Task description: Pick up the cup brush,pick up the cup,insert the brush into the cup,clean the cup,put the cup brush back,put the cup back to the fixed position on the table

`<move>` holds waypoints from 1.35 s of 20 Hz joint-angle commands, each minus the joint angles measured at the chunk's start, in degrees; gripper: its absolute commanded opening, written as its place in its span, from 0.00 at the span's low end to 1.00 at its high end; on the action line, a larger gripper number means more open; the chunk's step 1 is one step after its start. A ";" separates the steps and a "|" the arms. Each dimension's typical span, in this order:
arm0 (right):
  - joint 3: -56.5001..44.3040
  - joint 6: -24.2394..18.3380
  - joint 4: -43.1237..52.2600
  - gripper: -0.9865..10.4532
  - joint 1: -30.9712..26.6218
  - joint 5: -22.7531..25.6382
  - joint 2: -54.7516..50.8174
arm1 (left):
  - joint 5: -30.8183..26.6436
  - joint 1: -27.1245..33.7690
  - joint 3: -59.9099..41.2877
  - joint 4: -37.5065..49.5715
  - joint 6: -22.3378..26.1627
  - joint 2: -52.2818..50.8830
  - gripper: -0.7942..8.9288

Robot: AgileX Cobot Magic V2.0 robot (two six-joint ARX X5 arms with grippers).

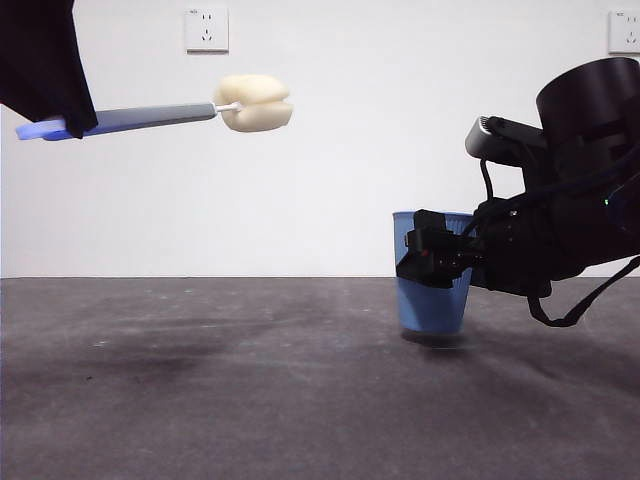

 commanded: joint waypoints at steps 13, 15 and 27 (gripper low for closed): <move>1.20 -6.86 -30.21 0.07 5.29 -1.81 -18.82 | 0.20 -0.17 -0.15 -5.27 13.99 -0.15 0.07; 3.50 -9.77 -43.21 0.07 7.08 1.95 -24.70 | 1.75 -0.17 -0.15 -6.67 17.40 -0.15 0.07; 19.52 -45.94 -93.92 0.07 13.29 27.30 -32.96 | 4.79 -2.10 -0.15 -16.22 32.17 -0.15 0.07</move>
